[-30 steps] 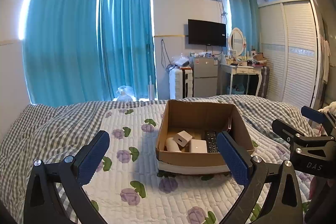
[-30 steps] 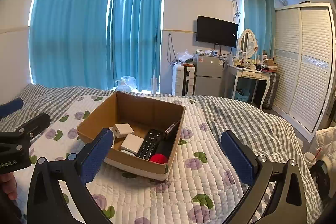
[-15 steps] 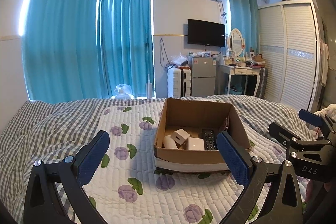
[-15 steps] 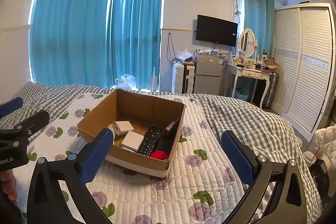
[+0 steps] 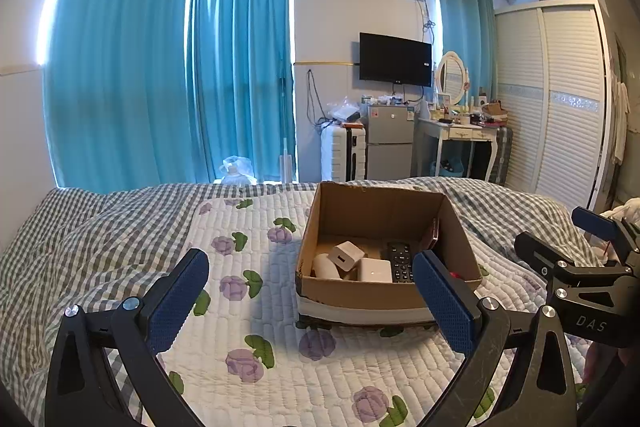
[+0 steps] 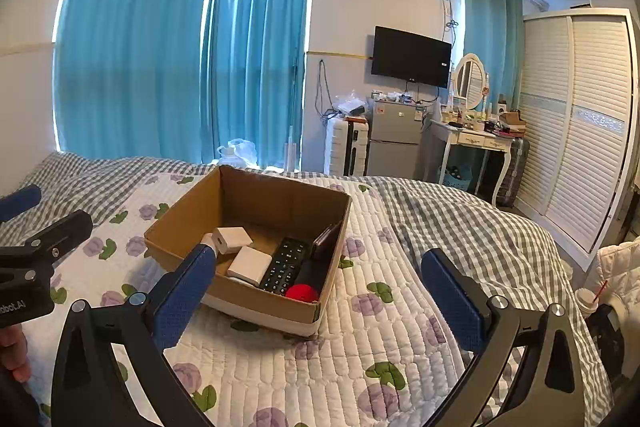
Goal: Organize rigid objects
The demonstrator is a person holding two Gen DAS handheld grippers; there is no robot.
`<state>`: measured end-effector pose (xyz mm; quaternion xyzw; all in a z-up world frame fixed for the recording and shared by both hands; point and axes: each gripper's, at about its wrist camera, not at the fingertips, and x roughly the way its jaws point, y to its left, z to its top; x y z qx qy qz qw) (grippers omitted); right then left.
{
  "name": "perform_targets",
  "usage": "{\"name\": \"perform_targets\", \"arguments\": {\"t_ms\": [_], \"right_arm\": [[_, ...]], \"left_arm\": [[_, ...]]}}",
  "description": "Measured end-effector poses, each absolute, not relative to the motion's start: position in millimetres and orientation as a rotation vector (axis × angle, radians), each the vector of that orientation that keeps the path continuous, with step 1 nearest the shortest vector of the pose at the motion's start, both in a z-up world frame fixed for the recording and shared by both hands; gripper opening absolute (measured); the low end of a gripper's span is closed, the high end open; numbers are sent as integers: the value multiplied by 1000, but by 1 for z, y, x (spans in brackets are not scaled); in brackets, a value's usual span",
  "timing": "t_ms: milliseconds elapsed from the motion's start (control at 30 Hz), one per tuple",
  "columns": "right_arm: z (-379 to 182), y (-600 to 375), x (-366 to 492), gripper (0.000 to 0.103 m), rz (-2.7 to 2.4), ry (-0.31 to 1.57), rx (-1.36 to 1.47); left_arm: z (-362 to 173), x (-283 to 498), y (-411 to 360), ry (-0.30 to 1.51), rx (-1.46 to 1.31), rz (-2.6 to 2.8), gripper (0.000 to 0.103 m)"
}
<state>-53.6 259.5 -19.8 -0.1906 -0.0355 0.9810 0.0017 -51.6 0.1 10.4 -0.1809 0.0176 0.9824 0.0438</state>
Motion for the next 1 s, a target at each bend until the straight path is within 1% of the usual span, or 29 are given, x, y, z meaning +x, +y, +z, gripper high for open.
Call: {"name": "perform_targets", "arguments": {"t_ms": [1000], "right_arm": [[-26, 261, -57, 103, 3056, -119, -633]], "left_arm": [[7, -53, -4, 36, -586, 2994, 103]]}}
